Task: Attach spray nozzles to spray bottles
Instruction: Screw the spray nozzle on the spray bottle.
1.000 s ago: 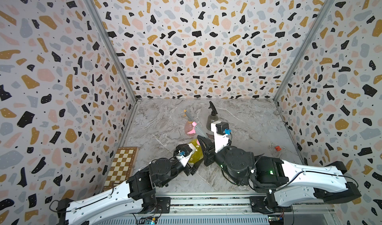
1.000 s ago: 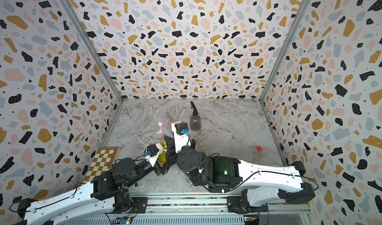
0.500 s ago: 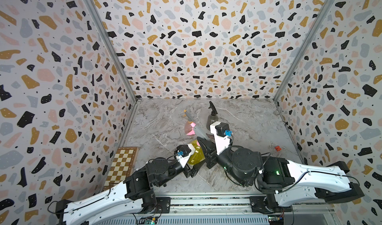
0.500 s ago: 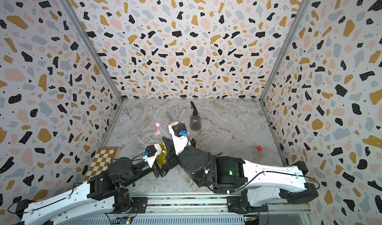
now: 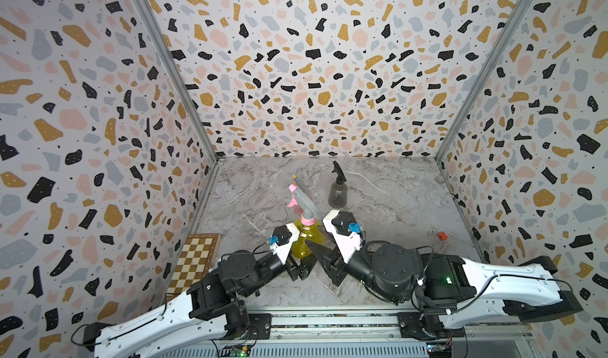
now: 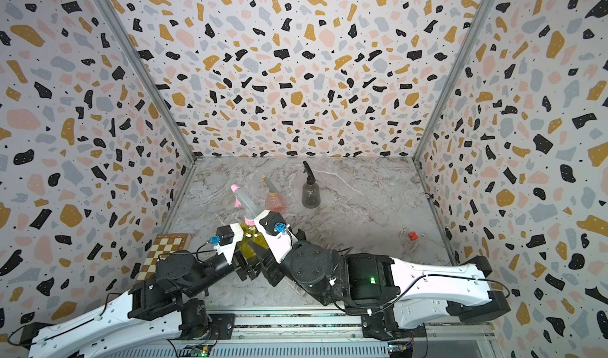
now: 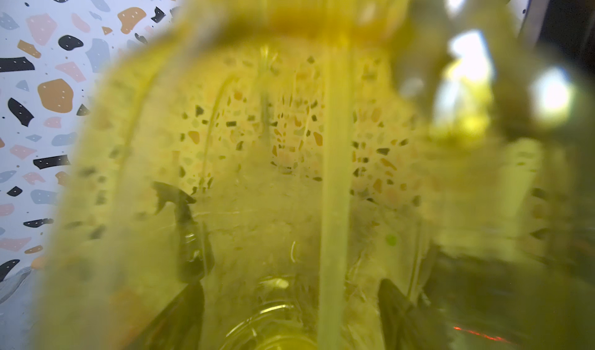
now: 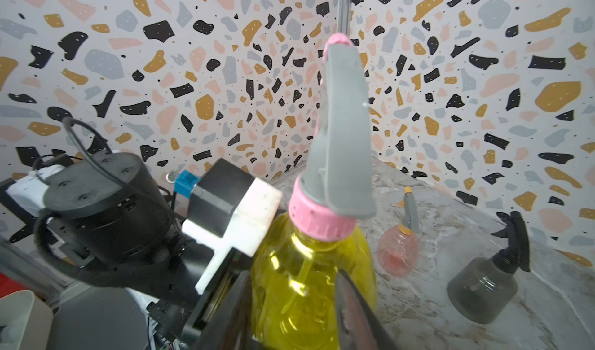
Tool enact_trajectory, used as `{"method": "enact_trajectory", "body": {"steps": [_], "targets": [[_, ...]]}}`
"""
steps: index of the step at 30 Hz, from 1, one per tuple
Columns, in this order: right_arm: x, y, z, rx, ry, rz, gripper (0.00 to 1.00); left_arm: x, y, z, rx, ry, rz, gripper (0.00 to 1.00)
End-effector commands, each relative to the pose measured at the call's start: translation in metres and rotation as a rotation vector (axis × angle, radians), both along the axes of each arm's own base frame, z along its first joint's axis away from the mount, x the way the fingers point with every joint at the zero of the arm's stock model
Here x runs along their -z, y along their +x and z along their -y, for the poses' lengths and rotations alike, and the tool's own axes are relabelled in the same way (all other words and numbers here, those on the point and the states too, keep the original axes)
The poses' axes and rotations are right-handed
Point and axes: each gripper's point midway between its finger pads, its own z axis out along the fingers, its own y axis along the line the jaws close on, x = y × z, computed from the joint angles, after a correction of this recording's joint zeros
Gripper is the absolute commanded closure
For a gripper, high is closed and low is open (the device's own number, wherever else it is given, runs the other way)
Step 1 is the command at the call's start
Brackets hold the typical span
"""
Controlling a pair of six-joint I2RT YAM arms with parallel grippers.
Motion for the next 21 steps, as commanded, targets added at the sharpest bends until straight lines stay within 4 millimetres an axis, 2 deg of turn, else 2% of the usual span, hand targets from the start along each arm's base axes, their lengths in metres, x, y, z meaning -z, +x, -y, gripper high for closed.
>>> {"method": "enact_trajectory", "body": {"steps": [1, 4, 7, 14, 21], "targets": [[-0.023, -0.014, 0.015, -0.095, 0.049, 0.023, 0.46, -0.035, -0.004, -0.007, 0.01, -0.101, 0.04, 1.0], [-0.032, -0.031, 0.022, -0.209, 0.07, 0.035, 0.39, -0.037, -0.013, -0.005, 0.06, -0.097, 0.051, 1.0], [-0.039, -0.051, 0.035, -0.361, 0.094, 0.043, 0.32, -0.037, -0.03, 0.001, 0.165, -0.085, 0.066, 1.0], [-0.046, -0.061, 0.065, -0.637, 0.169, 0.039, 0.32, -0.044, -0.085, 0.009, 0.476, -0.111, 0.108, 1.0], [-0.046, -0.071, 0.059, -0.741, 0.168, 0.043, 0.34, -0.048, -0.106, 0.012, 0.606, -0.121, 0.103, 1.0]]}}
